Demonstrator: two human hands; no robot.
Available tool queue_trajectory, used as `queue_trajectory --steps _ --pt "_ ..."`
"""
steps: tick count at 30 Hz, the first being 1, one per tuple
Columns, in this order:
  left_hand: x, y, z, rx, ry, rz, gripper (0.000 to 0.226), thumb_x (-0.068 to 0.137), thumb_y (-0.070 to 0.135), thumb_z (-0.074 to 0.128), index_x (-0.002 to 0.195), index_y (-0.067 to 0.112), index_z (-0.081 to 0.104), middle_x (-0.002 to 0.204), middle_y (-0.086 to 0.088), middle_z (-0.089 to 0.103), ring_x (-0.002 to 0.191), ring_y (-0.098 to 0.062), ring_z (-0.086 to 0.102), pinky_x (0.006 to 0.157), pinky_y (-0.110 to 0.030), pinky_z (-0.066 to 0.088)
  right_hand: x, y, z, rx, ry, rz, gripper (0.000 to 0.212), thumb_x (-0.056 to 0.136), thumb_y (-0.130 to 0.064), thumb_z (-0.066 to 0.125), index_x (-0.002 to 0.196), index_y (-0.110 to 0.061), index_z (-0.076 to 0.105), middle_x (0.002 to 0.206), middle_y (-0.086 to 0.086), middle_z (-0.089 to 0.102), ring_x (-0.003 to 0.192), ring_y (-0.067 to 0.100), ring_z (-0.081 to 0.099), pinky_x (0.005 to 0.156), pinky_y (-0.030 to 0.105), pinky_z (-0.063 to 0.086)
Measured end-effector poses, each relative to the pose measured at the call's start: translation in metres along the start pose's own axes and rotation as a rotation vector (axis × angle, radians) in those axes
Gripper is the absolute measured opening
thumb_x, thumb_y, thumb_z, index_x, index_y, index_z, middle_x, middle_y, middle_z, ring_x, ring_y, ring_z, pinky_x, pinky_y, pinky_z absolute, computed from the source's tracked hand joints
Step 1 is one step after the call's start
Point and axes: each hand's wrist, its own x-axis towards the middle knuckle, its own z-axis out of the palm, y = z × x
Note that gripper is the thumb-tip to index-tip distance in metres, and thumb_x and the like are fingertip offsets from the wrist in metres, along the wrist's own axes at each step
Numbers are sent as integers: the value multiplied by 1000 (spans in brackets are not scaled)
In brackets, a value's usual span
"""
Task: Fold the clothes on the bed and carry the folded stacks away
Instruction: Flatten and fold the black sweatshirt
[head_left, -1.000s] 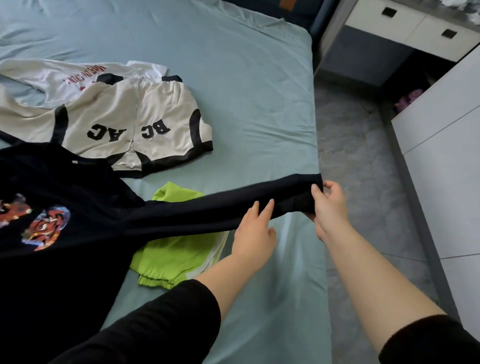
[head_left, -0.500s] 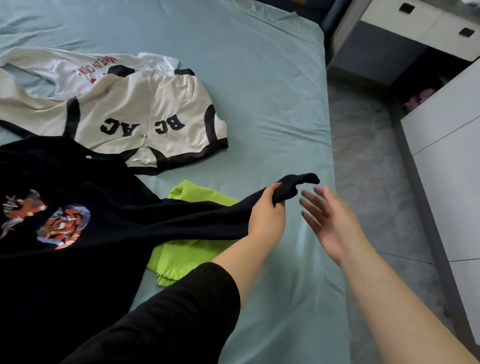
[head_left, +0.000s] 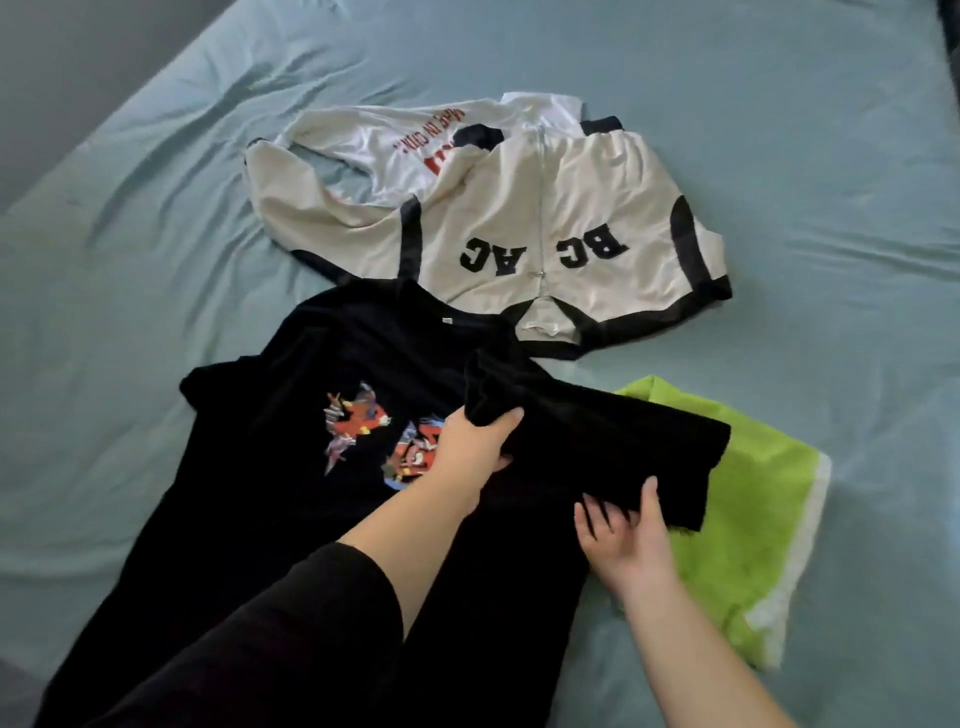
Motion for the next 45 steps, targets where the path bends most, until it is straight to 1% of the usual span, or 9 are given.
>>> queue_trajectory --steps 3,6,10,13,18,28,37,42,45 --pt "36 -12 -79 135 -20 -108 14 86 28 72 96 31 63 102 6 68 92 -15 66 73 -31 60 27 31 2 30 83 -38 24 92 -32 60 105 -13 55 128 8 53 120 23 51 94 39 46" --pt "69 -29 -135 215 -55 -200 33 88 28 69 120 22 61 114 0 69 103 -19 66 86 -35 57 47 59 -1 -68 145 -9 9 94 -15 57 100 -8 57 107 10 59 122 24 51 90 37 48" --pt "98 -41 -179 217 -52 -282 33 91 15 65 123 19 59 121 -2 65 111 -20 62 90 -31 52 52 90 1 -324 134 10 27 92 -7 58 118 -9 57 104 11 65 100 25 63 70 32 61" --pt "114 -35 -196 144 -47 -301 31 88 16 69 118 19 64 118 -2 68 109 -18 63 94 -34 52 46 94 11 -325 127 -38 28 89 -17 64 116 -20 61 113 5 65 103 23 62 82 37 53" --pt "135 -9 -224 172 -9 -147 29 91 22 66 118 14 66 106 -5 73 97 -18 70 88 -36 57 43 83 25 -107 246 -119 31 91 -29 61 121 -23 56 130 3 57 111 22 56 90 37 46" --pt "176 24 -288 406 312 14 24 89 23 68 111 14 69 94 2 69 95 -18 66 95 -34 51 42 174 22 -351 89 123 34 78 -12 72 110 -7 63 101 15 73 90 31 72 65 39 60" --pt "177 23 -278 531 521 148 8 90 23 62 98 25 65 84 17 63 89 -10 62 80 -20 41 34 123 8 21 147 -67 16 89 -26 63 105 -23 63 110 -1 69 102 14 63 94 35 48" --pt "176 25 -270 618 489 7 30 92 14 59 122 14 58 108 0 64 96 -18 58 88 -27 44 41 108 -11 180 146 -73 27 94 -19 55 121 -24 58 105 -4 72 101 11 64 89 34 49" --pt "168 29 -242 882 511 52 61 89 10 54 145 23 36 141 -5 48 126 -26 47 104 -40 41 43 108 -14 160 113 -55 16 93 -19 58 108 -23 64 99 -3 74 100 11 66 94 34 49"
